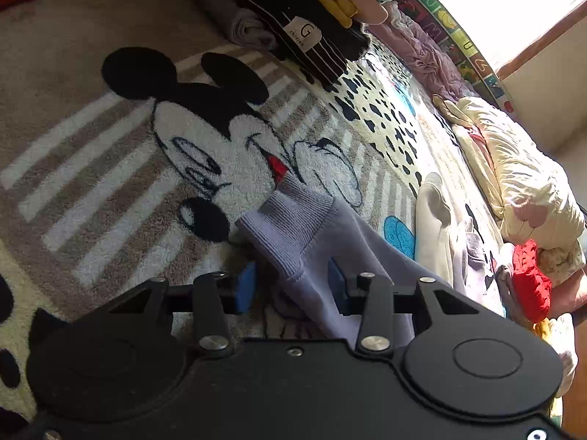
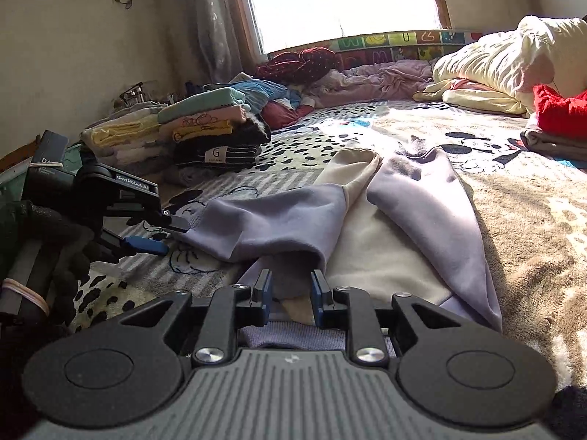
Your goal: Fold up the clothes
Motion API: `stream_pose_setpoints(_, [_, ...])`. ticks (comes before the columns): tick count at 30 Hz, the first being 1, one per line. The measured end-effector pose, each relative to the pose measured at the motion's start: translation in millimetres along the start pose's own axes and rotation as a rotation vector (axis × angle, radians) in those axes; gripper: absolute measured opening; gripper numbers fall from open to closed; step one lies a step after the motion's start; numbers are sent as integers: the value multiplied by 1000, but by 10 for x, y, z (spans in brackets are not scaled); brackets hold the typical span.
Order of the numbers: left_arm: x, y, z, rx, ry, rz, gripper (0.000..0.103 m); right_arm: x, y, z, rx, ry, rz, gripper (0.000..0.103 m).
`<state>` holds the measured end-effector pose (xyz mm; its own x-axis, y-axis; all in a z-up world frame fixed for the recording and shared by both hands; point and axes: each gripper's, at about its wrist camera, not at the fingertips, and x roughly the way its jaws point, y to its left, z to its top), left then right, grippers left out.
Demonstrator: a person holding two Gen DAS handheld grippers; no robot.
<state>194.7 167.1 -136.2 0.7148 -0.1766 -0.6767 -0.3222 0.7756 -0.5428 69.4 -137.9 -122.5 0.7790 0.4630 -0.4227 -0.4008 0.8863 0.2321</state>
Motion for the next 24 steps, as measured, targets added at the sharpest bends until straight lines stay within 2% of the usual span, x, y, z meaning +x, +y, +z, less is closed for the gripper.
stream_pose_setpoints(1, [66, -33, 46, 18, -4, 8, 28, 28, 35, 10, -16, -2, 7, 25])
stream_pose_setpoints(2, [115, -128, 88, 81, 1, 31, 6, 65, 76, 19, -40, -2, 9, 25])
stream_pose_setpoints(4, [120, -389, 162, 208, -3, -8, 5, 135, 147, 35, -83, -2, 16, 24])
stream_pose_setpoints(6, [29, -825, 221, 404, -36, -58, 4, 209, 234, 44, -133, -3, 15, 24])
stream_pose_setpoints(8, [-76, -1228, 249, 558, -66, -104, 4, 266, 322, 39, -183, -3, 16, 24])
stream_pose_setpoints(12, [-221, -1900, 298, 779, -106, -197, 4, 368, 496, -20, -315, -16, 33, 27])
stream_pose_setpoints(14, [-266, -2071, 319, 827, -119, -224, 4, 496, 542, -52, -372, 37, 6, 33])
stream_pose_setpoints(16, [-272, -2182, 349, 855, -124, -245, 4, 631, 482, -60, -342, 137, 5, 36])
stream_pose_setpoints(19, [-248, -2276, 364, 891, -114, -278, 4, 552, 468, -32, -337, 123, 11, 36])
stream_pose_setpoints(21, [-218, -2330, 348, 928, -107, -295, 4, 466, 493, -11, -335, 63, 8, 36])
stream_pose_setpoints(24, [-175, -2412, 333, 976, -105, -312, 4, 572, 495, -42, -353, 122, 11, 38])
